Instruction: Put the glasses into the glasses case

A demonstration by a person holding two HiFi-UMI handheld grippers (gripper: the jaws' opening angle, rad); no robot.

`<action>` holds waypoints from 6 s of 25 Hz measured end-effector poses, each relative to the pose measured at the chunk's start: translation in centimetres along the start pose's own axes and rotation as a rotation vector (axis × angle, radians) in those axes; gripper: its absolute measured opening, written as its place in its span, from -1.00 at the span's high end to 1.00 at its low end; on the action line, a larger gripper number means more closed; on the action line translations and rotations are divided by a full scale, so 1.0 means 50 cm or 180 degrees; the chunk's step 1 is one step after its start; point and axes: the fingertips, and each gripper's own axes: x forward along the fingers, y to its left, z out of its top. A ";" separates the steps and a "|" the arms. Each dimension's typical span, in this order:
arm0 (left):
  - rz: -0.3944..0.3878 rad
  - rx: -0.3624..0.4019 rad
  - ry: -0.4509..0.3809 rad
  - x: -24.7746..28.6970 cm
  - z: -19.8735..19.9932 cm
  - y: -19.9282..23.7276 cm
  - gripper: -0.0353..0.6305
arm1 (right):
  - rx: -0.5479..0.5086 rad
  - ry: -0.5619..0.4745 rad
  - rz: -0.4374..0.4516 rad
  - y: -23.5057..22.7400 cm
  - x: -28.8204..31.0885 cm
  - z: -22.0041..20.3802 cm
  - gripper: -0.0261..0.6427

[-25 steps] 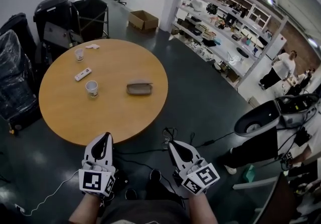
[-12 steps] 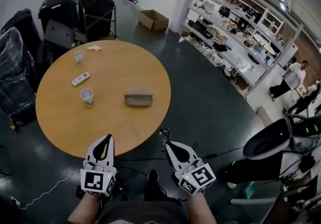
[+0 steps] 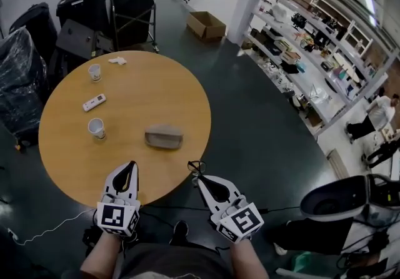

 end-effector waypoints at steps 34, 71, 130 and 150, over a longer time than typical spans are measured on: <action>-0.0411 -0.0111 0.1471 0.344 -0.348 0.101 0.88 | -0.0466 0.2358 0.0519 -0.126 0.332 -0.331 0.96; -0.0476 -0.0303 0.1656 0.370 -0.396 0.080 0.88 | -0.2116 0.2953 0.0692 -0.164 0.524 -0.375 0.96; -0.0038 -0.0487 0.1030 0.319 -0.317 0.131 0.88 | -0.0630 0.1467 -0.0143 -0.155 0.280 -0.237 0.75; 0.0023 -0.0664 0.0193 0.108 -0.068 -0.020 0.88 | -0.0280 0.0703 -0.0172 -0.145 0.047 -0.137 0.96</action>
